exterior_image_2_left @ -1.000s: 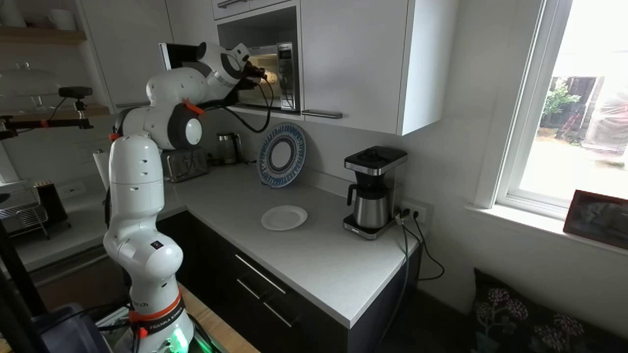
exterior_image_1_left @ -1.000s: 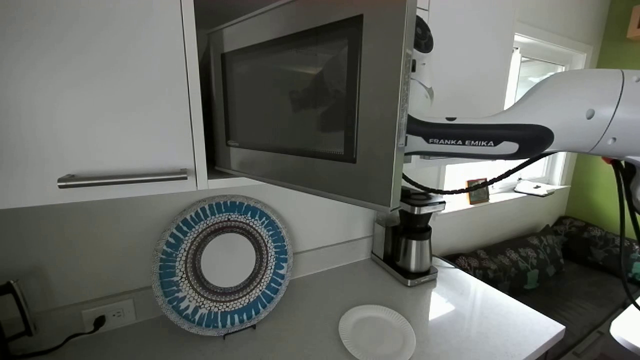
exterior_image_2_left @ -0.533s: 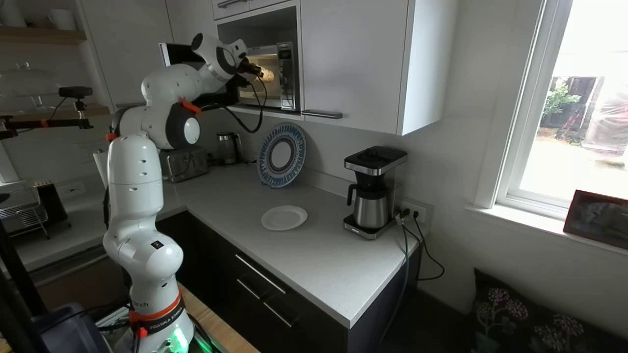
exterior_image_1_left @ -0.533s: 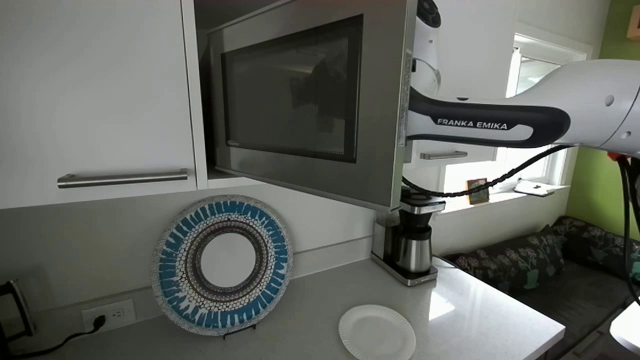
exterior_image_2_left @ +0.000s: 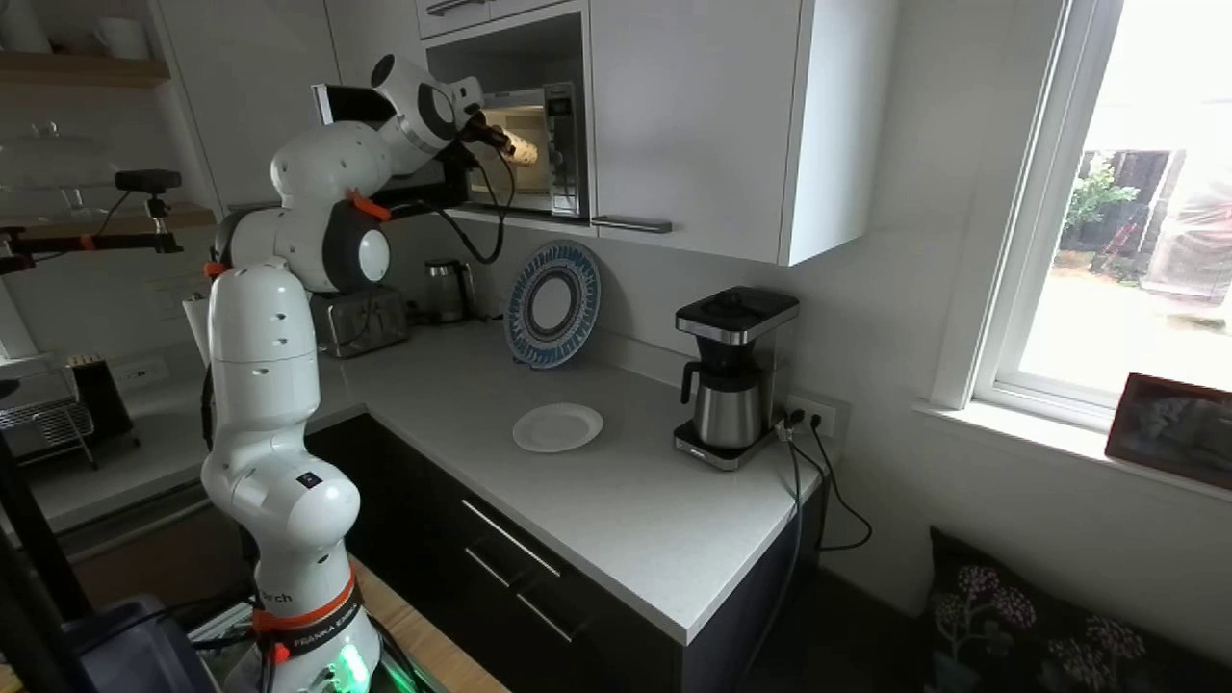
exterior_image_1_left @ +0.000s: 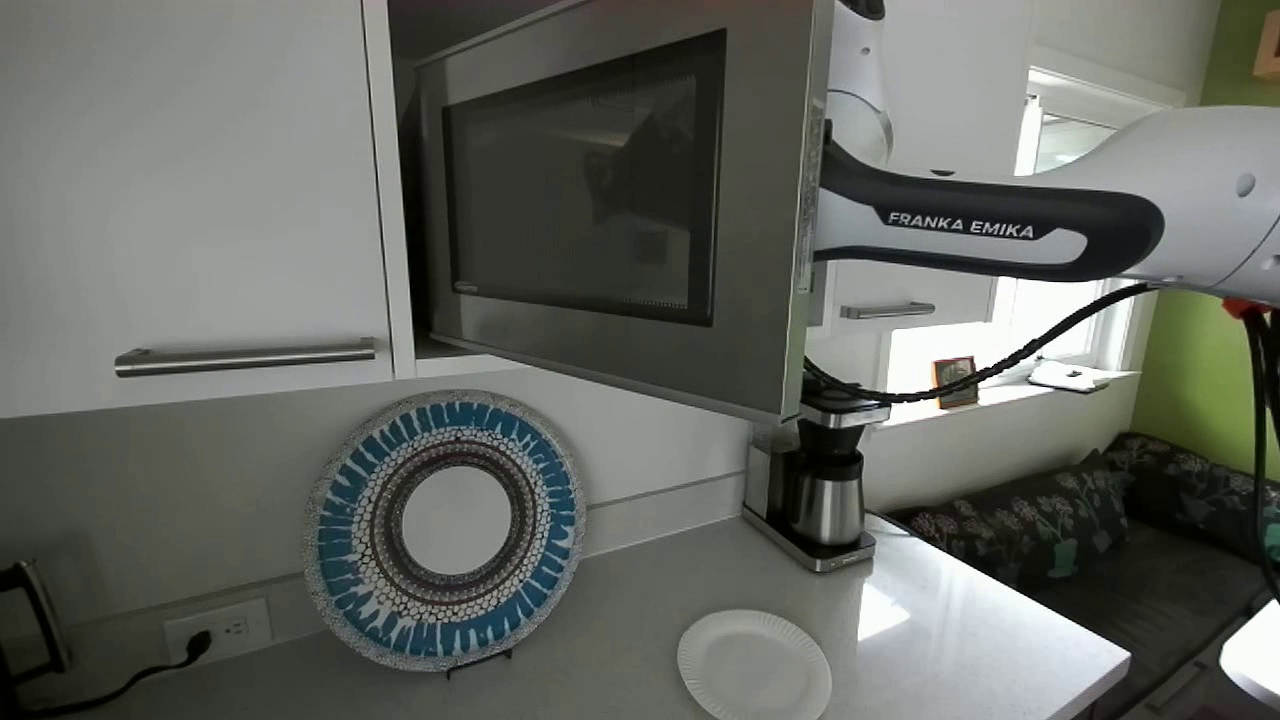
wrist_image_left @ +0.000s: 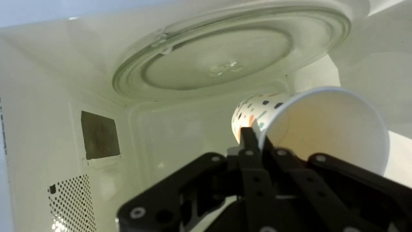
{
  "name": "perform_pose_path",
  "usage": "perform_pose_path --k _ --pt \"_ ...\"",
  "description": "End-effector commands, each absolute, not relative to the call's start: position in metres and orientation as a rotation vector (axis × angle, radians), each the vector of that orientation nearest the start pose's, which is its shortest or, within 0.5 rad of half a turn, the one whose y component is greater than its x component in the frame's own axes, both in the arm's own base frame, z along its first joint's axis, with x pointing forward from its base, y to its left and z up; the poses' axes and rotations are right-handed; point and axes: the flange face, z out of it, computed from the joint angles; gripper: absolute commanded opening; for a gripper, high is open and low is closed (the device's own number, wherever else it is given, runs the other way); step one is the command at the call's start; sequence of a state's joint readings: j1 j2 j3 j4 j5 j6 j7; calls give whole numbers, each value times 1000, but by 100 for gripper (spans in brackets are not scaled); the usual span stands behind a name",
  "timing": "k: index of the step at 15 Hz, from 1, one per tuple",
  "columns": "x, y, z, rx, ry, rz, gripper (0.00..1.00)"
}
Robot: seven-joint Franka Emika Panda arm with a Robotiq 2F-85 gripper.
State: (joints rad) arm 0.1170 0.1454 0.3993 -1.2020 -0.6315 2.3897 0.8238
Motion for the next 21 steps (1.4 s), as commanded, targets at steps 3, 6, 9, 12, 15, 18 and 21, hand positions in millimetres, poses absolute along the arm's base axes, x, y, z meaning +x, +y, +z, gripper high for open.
perform_pose_path --k 3,6,9,12,15,18,21 --pt "554 268 835 -2423 273 -1566 1" --pt "556 261 840 -2357 461 -1464 1" --pt "556 258 847 -2271 604 -1371 1" --pt "555 257 848 -2216 733 -1247 1" --pt "557 252 844 -2217 852 -1114 1" --pt "556 249 842 -2211 937 -980 1" --pt "555 251 841 -2200 889 -974 4"
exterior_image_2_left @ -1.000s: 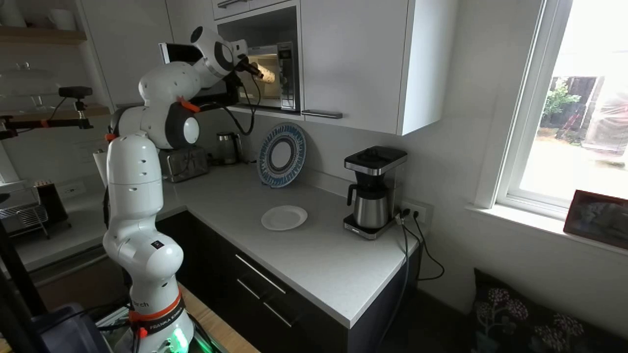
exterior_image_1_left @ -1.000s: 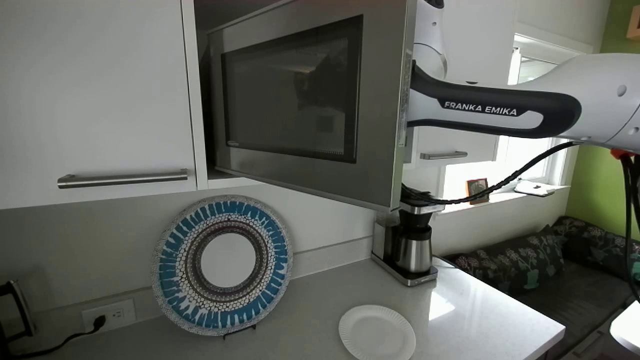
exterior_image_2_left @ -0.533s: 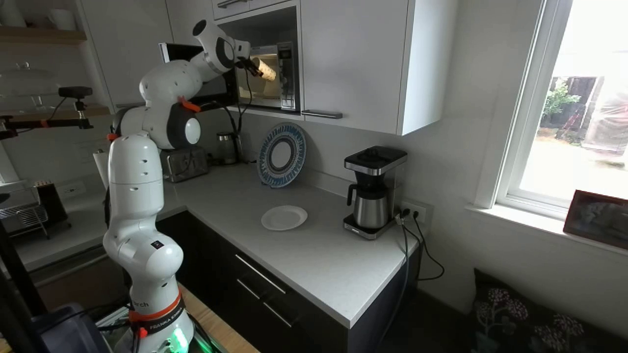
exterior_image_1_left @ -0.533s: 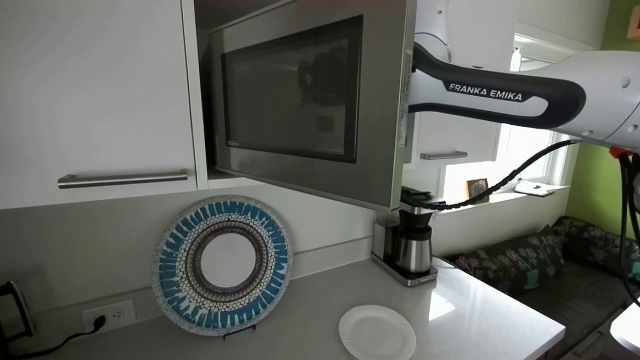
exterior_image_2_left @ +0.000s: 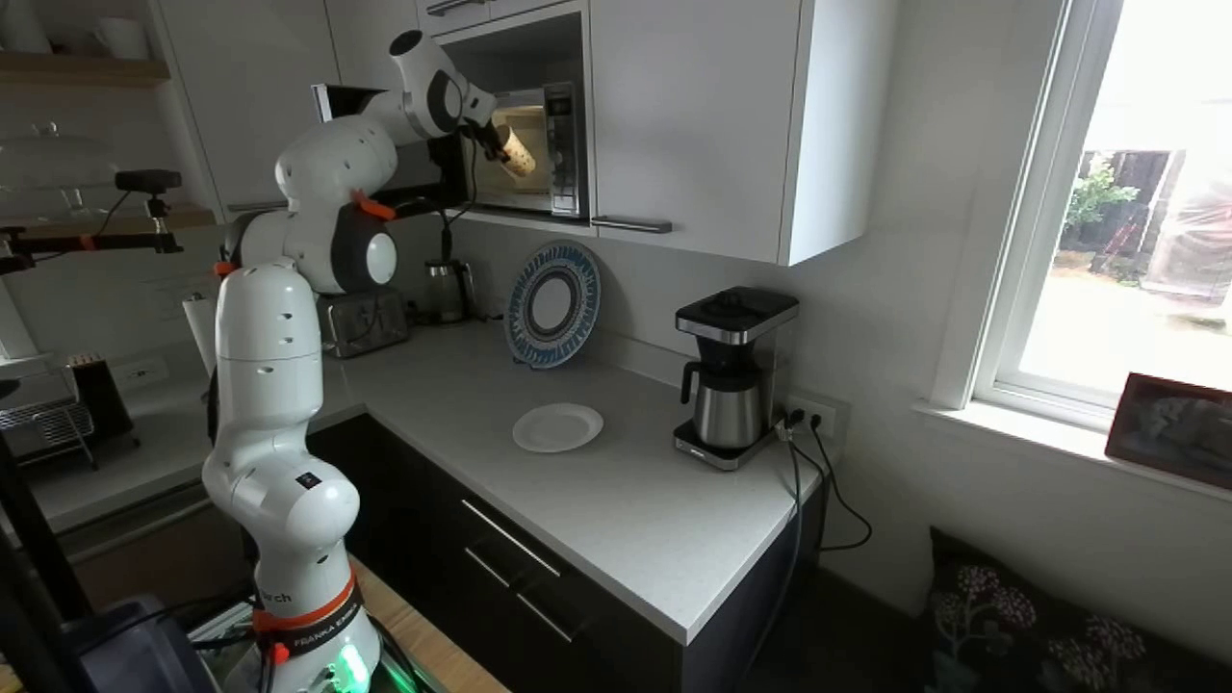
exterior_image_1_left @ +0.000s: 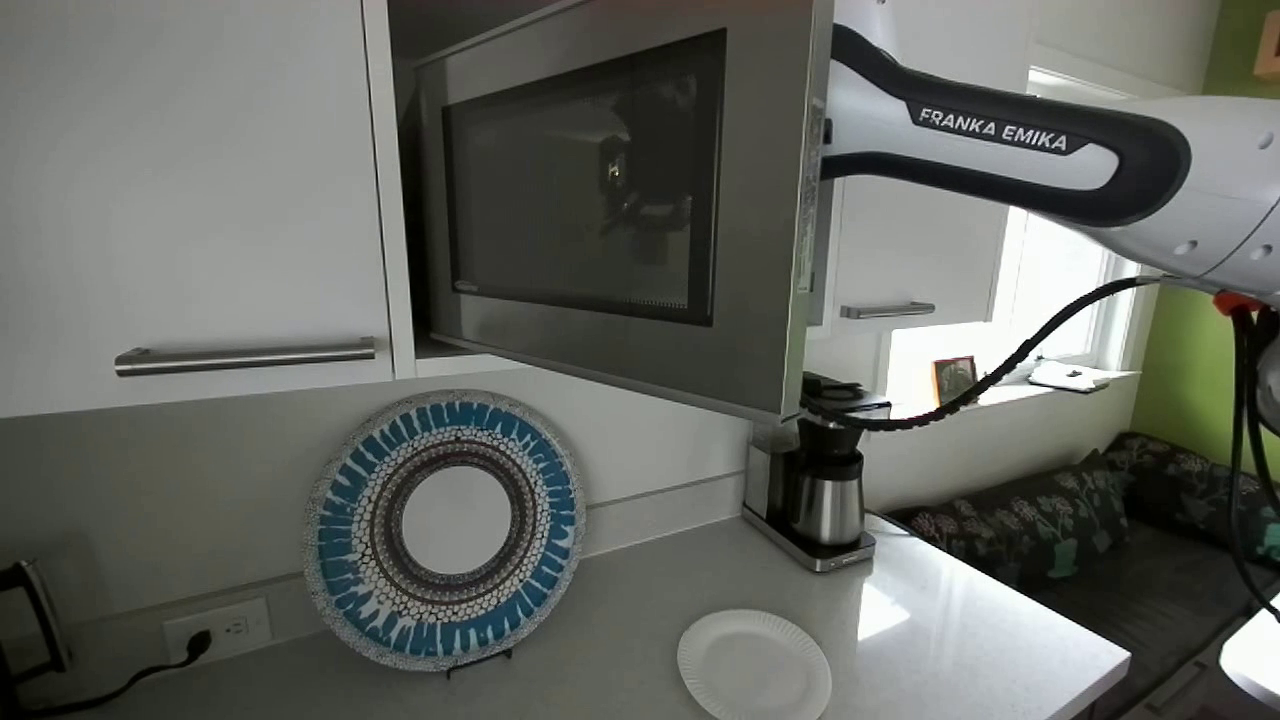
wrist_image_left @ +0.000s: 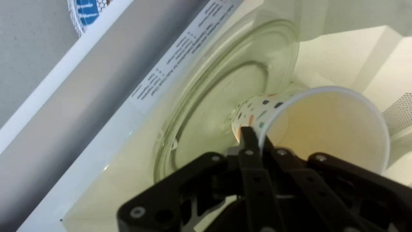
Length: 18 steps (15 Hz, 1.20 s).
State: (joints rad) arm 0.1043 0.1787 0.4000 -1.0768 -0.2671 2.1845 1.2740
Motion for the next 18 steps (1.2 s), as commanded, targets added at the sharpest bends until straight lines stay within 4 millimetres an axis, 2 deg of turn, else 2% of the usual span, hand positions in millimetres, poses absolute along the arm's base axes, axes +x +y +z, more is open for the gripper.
perform_pose_path --k 1,5,6,11,18 --pt "556 252 842 -2191 887 -946 4" --pt "557 252 841 -2185 887 -922 4" --pt "557 252 841 -2184 887 -921 1" --pt "556 252 847 -2081 956 -774 1" --pt "560 241 848 -1913 1191 -597 1"
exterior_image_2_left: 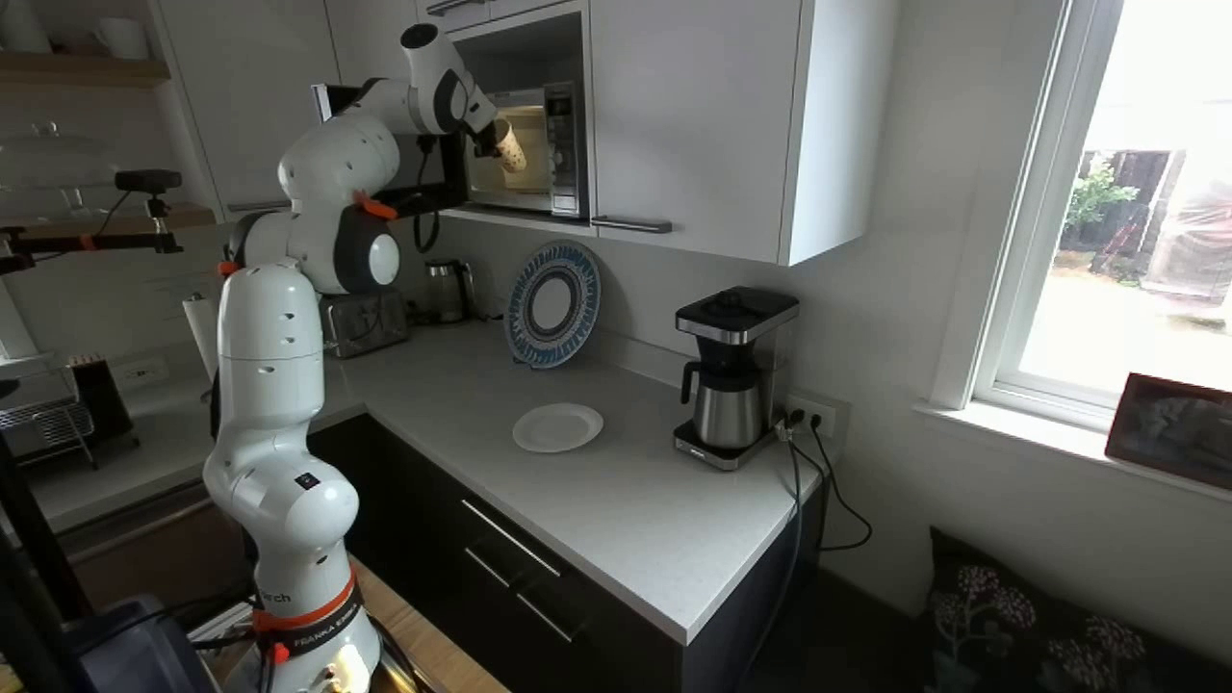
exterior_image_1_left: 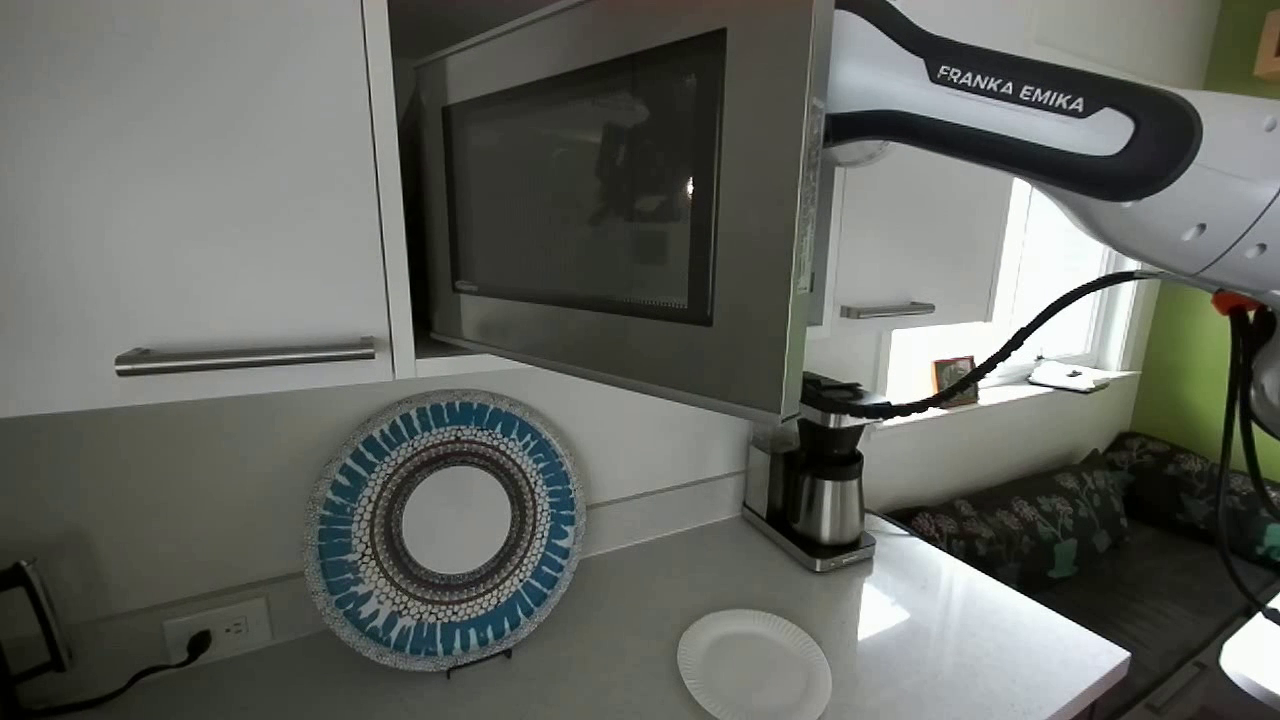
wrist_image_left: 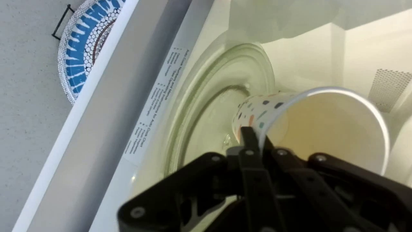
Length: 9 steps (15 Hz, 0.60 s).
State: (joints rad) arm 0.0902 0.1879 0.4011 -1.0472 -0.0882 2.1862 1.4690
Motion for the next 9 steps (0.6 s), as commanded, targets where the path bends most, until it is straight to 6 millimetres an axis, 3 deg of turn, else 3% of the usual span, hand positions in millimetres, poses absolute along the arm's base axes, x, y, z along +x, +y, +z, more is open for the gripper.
perform_pose_path --k 1,9 --pt "563 239 848 -1888 1218 -574 1" --pt "584 229 829 -1769 1388 -423 1"
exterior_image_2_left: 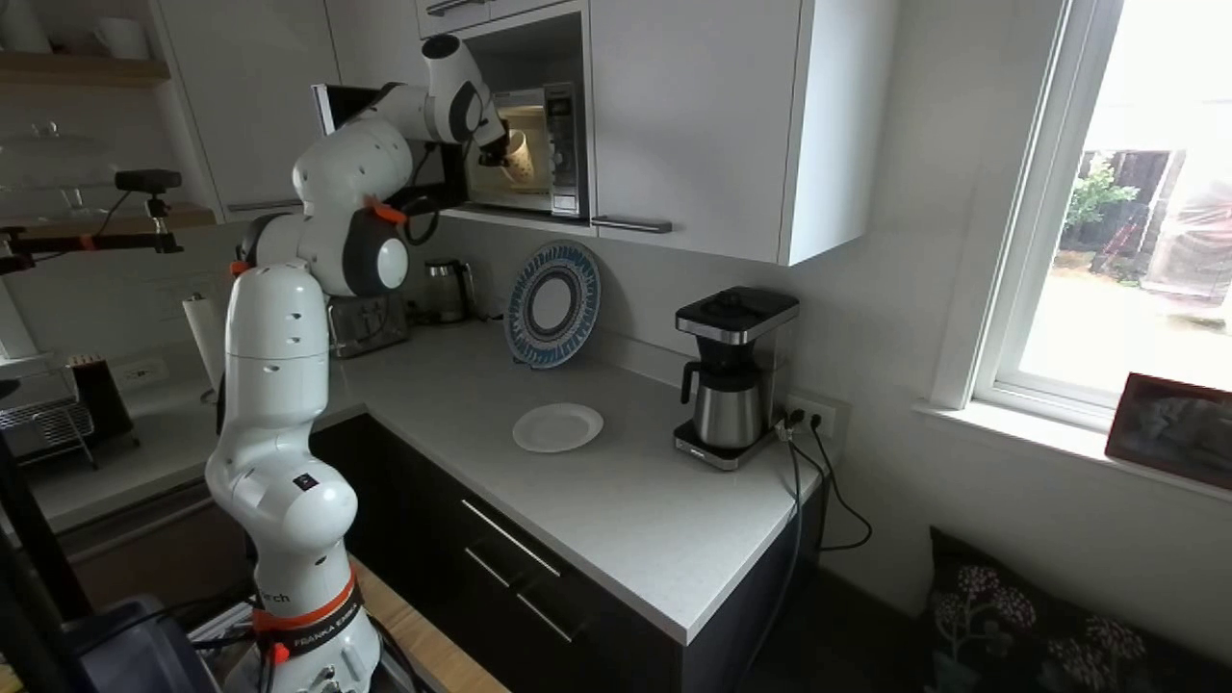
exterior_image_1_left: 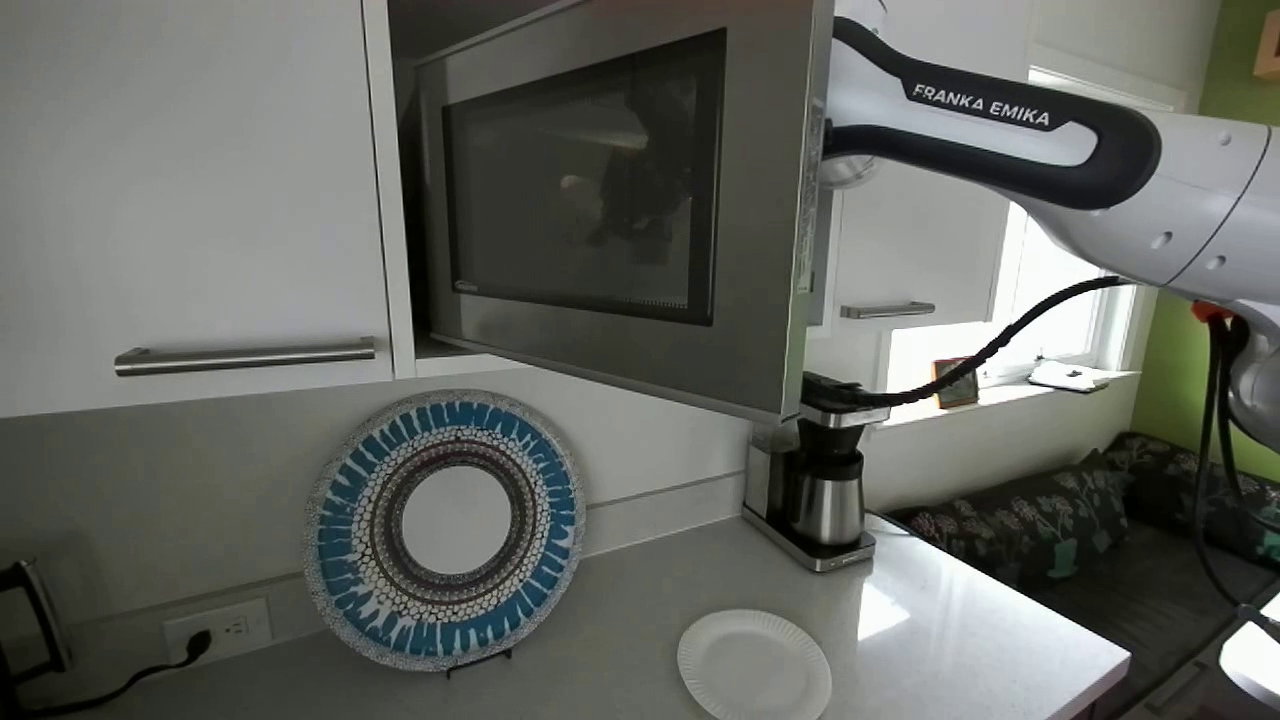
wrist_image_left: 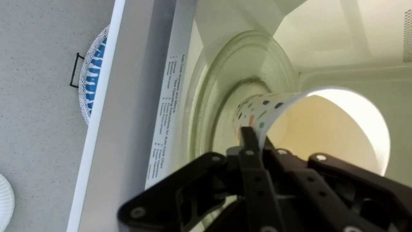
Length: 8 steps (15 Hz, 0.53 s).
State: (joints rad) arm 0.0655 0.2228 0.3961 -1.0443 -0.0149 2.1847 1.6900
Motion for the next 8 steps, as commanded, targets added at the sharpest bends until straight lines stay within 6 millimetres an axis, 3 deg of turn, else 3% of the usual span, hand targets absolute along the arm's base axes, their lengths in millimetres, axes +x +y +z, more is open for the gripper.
perform_pose_path --k 1,2,5,6,8 --pt "587 228 827 -1764 1402 -425 8" --pt "588 227 826 -1762 1406 -433 26" --pt "594 222 824 -1749 1415 -442 50" --pt "597 221 824 -1743 1412 -450 40" --pt "601 219 824 -1738 1404 -457 36"
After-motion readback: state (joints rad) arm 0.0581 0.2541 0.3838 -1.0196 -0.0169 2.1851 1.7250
